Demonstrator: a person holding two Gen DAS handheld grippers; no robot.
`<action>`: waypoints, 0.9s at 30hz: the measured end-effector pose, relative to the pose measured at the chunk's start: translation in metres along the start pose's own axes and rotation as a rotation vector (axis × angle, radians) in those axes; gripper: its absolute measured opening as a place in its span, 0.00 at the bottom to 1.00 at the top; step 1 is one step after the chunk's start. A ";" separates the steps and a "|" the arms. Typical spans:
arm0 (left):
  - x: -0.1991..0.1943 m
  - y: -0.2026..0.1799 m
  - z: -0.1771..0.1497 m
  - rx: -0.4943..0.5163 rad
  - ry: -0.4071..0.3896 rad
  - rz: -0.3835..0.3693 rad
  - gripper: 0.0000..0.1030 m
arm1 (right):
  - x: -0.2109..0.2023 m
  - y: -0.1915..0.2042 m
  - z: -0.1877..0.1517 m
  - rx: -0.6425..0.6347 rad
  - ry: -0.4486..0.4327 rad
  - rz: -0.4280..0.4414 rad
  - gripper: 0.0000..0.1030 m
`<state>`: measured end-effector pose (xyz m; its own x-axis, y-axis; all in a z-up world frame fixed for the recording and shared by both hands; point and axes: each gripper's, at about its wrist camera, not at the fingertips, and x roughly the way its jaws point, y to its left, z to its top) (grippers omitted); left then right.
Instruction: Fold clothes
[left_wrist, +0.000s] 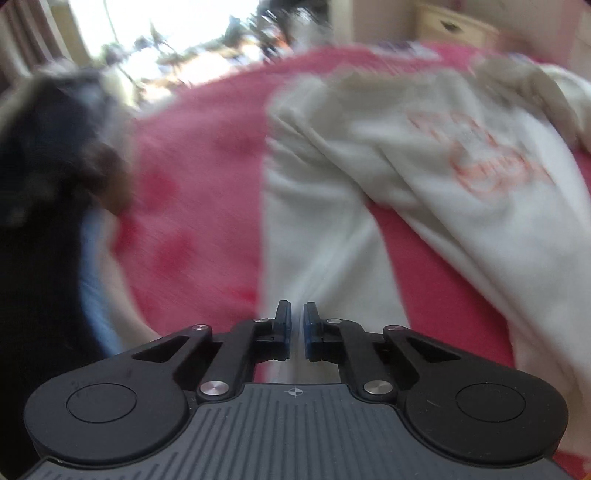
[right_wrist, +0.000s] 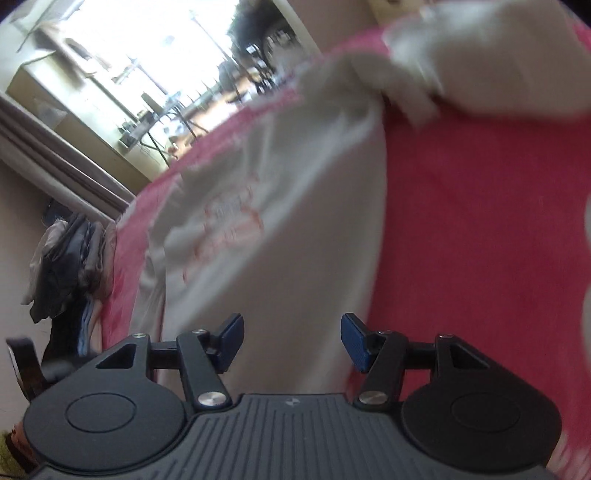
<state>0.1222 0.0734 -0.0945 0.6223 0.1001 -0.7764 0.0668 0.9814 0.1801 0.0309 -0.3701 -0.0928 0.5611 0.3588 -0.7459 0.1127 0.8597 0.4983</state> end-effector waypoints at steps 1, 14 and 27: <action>-0.004 0.008 0.008 -0.002 -0.041 0.056 0.05 | 0.000 0.000 -0.001 -0.008 -0.003 -0.005 0.59; -0.011 -0.042 -0.019 0.169 0.012 -0.142 0.55 | 0.028 0.127 -0.064 -0.737 0.130 0.193 0.60; 0.006 -0.059 -0.056 0.383 -0.001 -0.017 0.18 | 0.077 0.144 -0.085 -0.734 0.207 0.044 0.48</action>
<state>0.0777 0.0252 -0.1436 0.6197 0.0840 -0.7804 0.3637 0.8503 0.3804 0.0208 -0.1882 -0.1160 0.3788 0.3969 -0.8361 -0.5206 0.8383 0.1621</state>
